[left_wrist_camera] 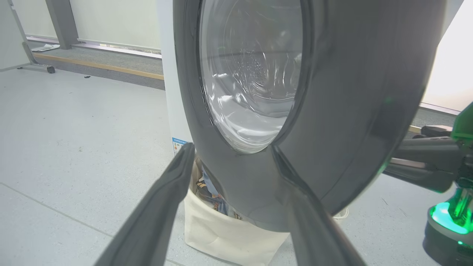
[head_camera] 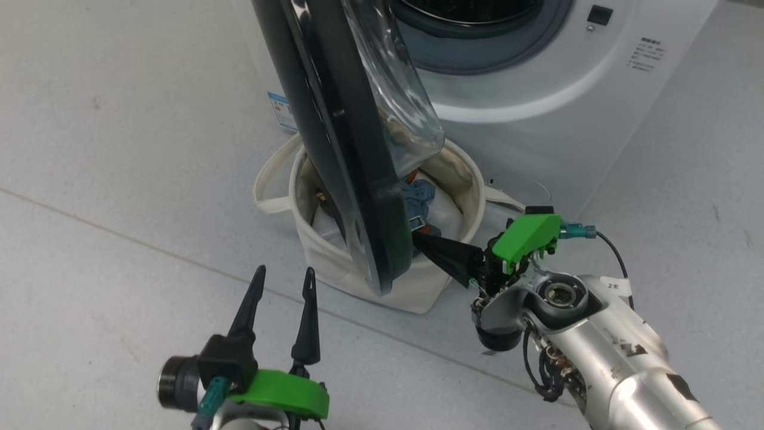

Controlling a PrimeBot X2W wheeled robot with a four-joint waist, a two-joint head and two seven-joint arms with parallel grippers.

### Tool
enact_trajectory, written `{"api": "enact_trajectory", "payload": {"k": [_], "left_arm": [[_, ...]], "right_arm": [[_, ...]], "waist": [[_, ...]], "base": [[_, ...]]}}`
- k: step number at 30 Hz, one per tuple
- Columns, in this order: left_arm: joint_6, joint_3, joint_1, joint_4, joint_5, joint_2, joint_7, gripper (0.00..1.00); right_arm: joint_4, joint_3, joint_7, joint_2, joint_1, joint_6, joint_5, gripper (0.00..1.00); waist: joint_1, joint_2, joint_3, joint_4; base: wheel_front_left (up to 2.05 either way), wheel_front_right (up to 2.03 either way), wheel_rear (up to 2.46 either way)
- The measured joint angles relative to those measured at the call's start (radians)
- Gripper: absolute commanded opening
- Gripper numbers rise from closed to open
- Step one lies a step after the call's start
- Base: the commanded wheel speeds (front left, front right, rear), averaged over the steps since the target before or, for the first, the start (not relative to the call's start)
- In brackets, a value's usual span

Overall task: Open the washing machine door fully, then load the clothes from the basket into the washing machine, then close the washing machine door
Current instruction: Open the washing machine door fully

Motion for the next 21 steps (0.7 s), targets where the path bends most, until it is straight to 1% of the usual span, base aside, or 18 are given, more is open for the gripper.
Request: {"api": "enact_trajectory", "payload": {"k": [3, 6, 8, 10, 12, 14, 16, 17, 18, 19, 21], "left_arm": [[-0.001, 0.004, 0.011, 0.005, 0.001, 0.0, 0.0, 1.0], [-0.003, 0.006, 0.024, 0.011, 0.006, 0.0, 0.0, 1.0], [-0.009, 0.01, 0.03, 0.013, 0.011, 0.0, 0.0, 1.0], [-0.013, 0.015, 0.042, 0.015, 0.014, 0.0, 0.0, 1.0], [-0.018, 0.027, 0.058, 0.02, 0.026, 0.001, 0.0, 1.0], [-0.019, 0.036, 0.074, 0.024, 0.027, 0.002, 0.0, 1.0], [-0.019, 0.042, 0.092, 0.025, 0.034, 0.002, 0.0, 1.0], [-0.022, 0.046, 0.102, 0.025, 0.037, 0.002, 0.0, 1.0], [-0.026, 0.051, 0.113, 0.025, 0.037, 0.002, 0.0, 1.0], [-0.026, 0.058, 0.124, 0.025, 0.039, 0.002, 0.0, 1.0], [-0.026, 0.075, 0.145, 0.025, 0.044, 0.004, 0.0, 1.0]], "right_arm": [[0.004, -0.001, -0.011, 0.0, 0.001, 0.0, 0.002, 0.0], [-0.005, -0.009, -0.043, 0.0, 0.007, 0.0, -0.026, 0.0], [-0.028, -0.013, -0.086, -0.007, 0.022, 0.0, -0.079, 0.0], [-0.057, -0.006, -0.15, -0.022, 0.042, 0.0, -0.157, 0.0], [-0.097, 0.017, -0.265, -0.057, 0.066, 0.0, -0.281, 0.0], [-0.126, 0.077, -0.429, -0.113, 0.081, 0.0, -0.465, 0.0], [-0.114, 0.15, -0.595, -0.162, 0.086, 0.0, -0.662, 0.0], [-0.102, 0.17, -0.663, -0.172, 0.089, 0.0, -0.726, 0.0], [-0.095, 0.184, -0.709, -0.178, 0.095, 0.0, -0.778, 0.0], [-0.092, 0.194, -0.732, -0.178, 0.104, 0.0, -0.831, 0.0], [-0.093, 0.191, -0.747, -0.175, 0.128, 0.0, -0.927, 0.0]], "waist": [[0.0, 0.0, -0.021, -0.007], [0.0, 0.0, -0.043, -0.019], [0.0, 0.0, -0.061, -0.03], [0.0, 0.0, -0.08, -0.042], [0.0, 0.0, -0.101, -0.055], [0.0, 0.0, -0.125, -0.068], [-0.0001, 0.0, -0.15, -0.082], [-0.0001, 0.0, -0.162, -0.09], [-0.0001, 0.0, -0.172, -0.098], [-0.0002, 0.0, -0.181, -0.109], [-0.0002, 0.0, -0.194, -0.131]], "base": [[0.0, 0.0, 0.0], [0.0, 0.0, 0.0], [0.0, 0.0, 0.0], [0.0, 0.0, 0.0], [0.0, 0.0, 0.0], [0.0, 0.0, 0.0], [0.0, 0.0, 0.0], [0.0, 0.0, 0.0], [0.0, 0.0, 0.0], [0.0, 0.0, 0.0], [0.0, 0.0, 0.0]]}}
